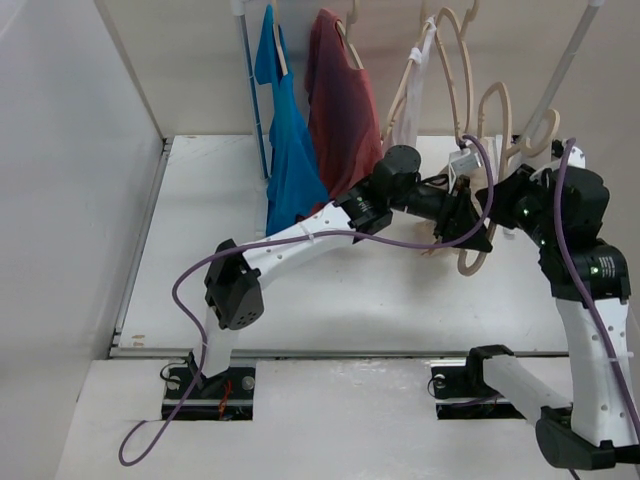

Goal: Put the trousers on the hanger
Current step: Place the hanger at the clothesline.

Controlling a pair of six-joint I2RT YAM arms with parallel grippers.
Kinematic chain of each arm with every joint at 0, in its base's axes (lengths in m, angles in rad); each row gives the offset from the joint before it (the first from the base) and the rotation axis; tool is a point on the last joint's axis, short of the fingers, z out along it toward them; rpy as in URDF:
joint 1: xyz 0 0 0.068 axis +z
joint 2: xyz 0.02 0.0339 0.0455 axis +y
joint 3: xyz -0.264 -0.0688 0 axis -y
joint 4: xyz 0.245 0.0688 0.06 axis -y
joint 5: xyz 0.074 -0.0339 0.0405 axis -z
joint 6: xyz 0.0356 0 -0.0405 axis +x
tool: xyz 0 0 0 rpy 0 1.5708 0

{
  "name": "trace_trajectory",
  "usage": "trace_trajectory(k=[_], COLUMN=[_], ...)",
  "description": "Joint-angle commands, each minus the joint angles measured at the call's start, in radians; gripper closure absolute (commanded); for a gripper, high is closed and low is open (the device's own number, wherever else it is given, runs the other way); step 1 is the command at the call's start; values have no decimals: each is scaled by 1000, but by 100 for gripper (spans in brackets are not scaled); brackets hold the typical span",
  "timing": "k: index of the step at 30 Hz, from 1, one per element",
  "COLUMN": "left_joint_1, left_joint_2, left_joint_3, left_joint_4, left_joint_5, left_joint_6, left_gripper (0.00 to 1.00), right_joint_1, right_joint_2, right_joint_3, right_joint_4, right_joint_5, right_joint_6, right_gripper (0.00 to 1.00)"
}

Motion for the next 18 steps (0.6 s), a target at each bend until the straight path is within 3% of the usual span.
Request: trace_trajectory(k=[1,3,5,10,13,18], left_joint_1=[6,6,6,25,58,93], left_joint_2=[-72,-72,-92,-172,-265,-382], left_joint_3=[43,61,98,60,-43,-82], left_joint_4=[101,3,-163,-408,-447,-557], left_joint_5=[-23,-23,-53,-145,-191,-306], left_joint_6=[102,160,307,562,602,699], left_gripper=[59,38,26,24,23,20], right_joint_1=[11,11,11,11,11,-10], right_joint_2=[39,106,154,298,384,499], right_joint_3=[165,243,347,492,599,756], right_joint_4=[-20,-124,-174,-185,-185,-185], right_joint_5=[-20,65,155,198,225,235], right_joint_6=[-53,-97,-142,-274,-318,-374], right_gripper=[100,100,100,100,100,100])
